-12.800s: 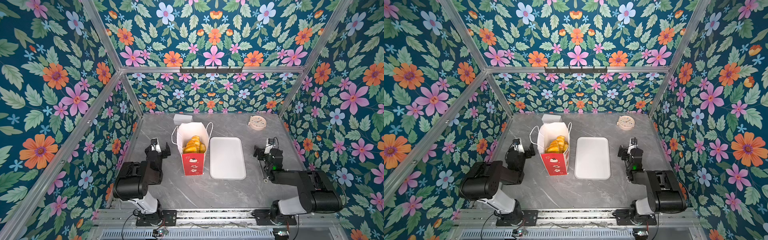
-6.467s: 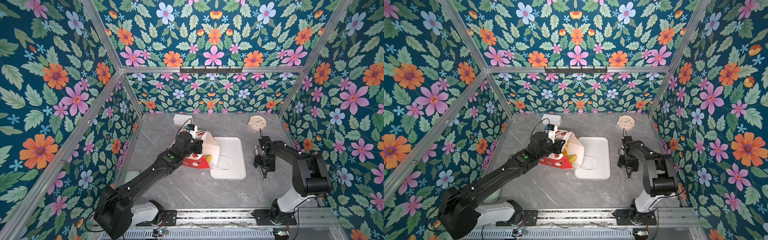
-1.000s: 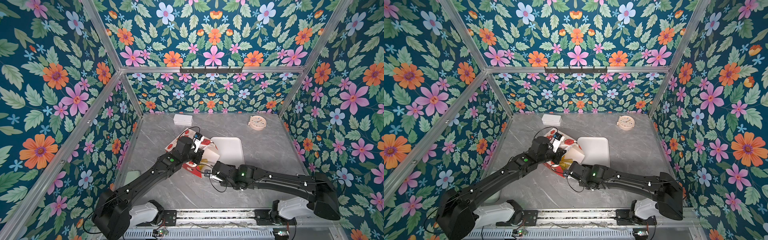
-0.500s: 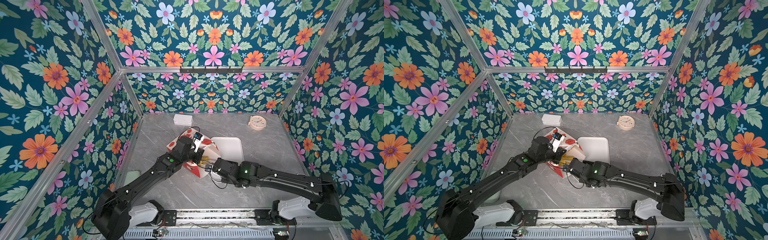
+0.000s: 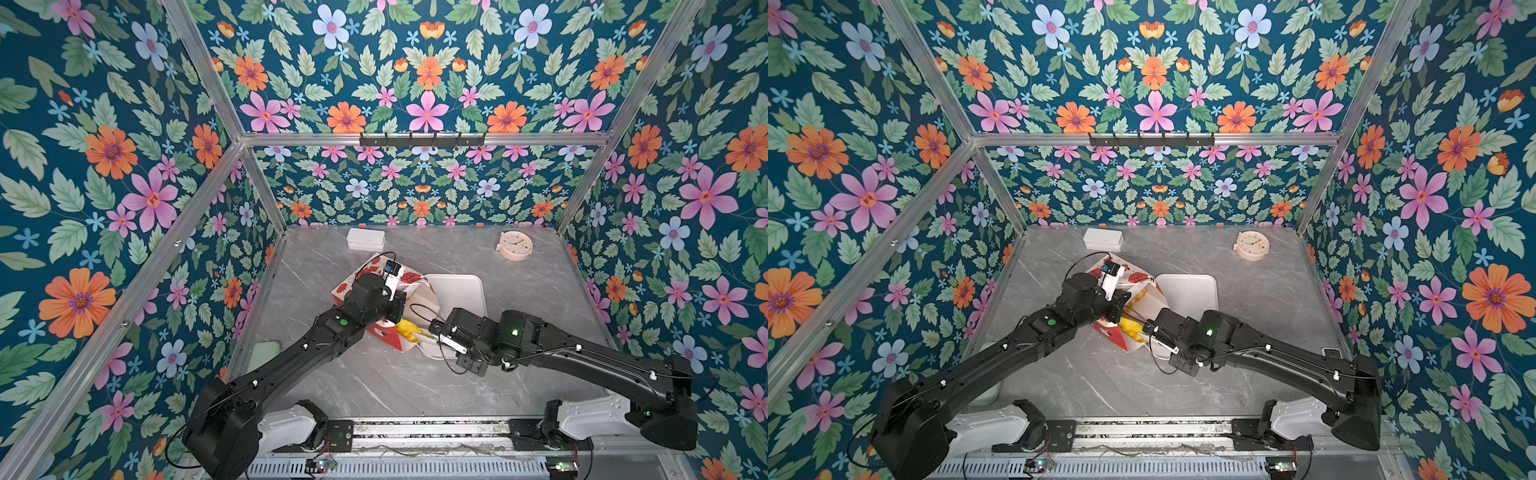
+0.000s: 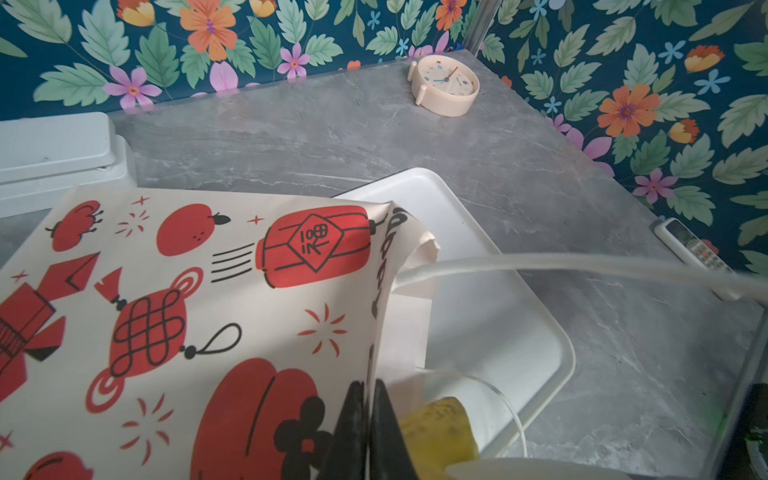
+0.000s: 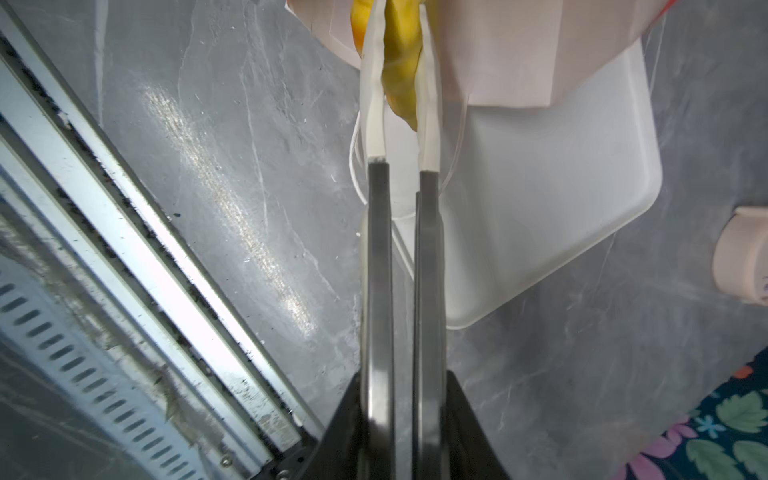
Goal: Take the fake bread out of the paper bag
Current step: 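Pull the bread out with the tongs and lower it onto the white tray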
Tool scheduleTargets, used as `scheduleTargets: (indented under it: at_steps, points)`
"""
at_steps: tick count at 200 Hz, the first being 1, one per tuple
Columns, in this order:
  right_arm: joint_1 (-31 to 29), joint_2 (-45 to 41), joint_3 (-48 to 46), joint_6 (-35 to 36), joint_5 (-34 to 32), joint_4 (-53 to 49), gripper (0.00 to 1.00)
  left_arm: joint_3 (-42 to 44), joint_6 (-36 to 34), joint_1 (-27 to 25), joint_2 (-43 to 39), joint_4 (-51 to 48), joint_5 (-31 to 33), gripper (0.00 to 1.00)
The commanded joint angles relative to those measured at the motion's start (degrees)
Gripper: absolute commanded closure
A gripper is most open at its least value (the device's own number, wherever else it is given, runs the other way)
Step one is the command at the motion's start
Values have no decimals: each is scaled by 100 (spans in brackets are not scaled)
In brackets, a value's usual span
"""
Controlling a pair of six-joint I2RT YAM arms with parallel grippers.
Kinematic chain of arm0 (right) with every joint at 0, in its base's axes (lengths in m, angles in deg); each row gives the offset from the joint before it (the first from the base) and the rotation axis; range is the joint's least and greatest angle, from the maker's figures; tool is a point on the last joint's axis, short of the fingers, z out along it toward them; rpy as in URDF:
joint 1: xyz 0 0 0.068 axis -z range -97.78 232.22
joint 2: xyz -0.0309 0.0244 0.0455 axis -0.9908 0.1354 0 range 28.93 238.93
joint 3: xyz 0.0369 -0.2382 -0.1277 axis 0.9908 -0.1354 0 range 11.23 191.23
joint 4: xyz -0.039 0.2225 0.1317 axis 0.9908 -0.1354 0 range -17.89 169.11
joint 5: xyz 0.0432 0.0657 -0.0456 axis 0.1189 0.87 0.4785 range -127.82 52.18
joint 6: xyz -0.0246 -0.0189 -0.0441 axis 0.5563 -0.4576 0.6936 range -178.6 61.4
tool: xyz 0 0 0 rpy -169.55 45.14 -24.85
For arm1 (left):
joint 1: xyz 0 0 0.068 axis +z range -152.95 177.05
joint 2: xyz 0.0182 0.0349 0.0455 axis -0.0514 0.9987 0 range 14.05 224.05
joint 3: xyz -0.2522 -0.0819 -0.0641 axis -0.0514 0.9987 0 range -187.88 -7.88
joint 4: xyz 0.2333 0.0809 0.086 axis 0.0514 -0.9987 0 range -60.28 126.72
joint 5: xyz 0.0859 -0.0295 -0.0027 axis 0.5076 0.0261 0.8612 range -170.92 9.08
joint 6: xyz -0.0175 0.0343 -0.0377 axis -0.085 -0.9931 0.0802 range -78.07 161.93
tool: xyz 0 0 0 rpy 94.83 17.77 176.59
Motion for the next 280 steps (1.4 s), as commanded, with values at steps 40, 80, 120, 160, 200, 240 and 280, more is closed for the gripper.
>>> scheduleTargets:
  at_steps: [40,80,120,160,200,240,280]
  points:
    - [689,-1173,-465,-1576,1540,-146,76,152,179,94,-117,379,701,93]
    - [1567,-1935,-653,-1988,2196,-1,73,256,215,139,-133,465,870,93]
    - [2766,-1709,-737,-2101,2857,59,73,372,233,155,-253,520,832,93]
    - [3995,-1136,-1021,-1936,3964,809,76,438,267,162,-248,607,640,92]
    - [4731,-520,-951,-1778,4711,969,75,495,334,156,-231,754,500,92]
    - [4961,128,-880,-1643,4594,772,73,566,374,157,-210,841,336,91]
    - [5062,350,-911,-1720,4029,709,69,647,390,157,-274,881,281,90]
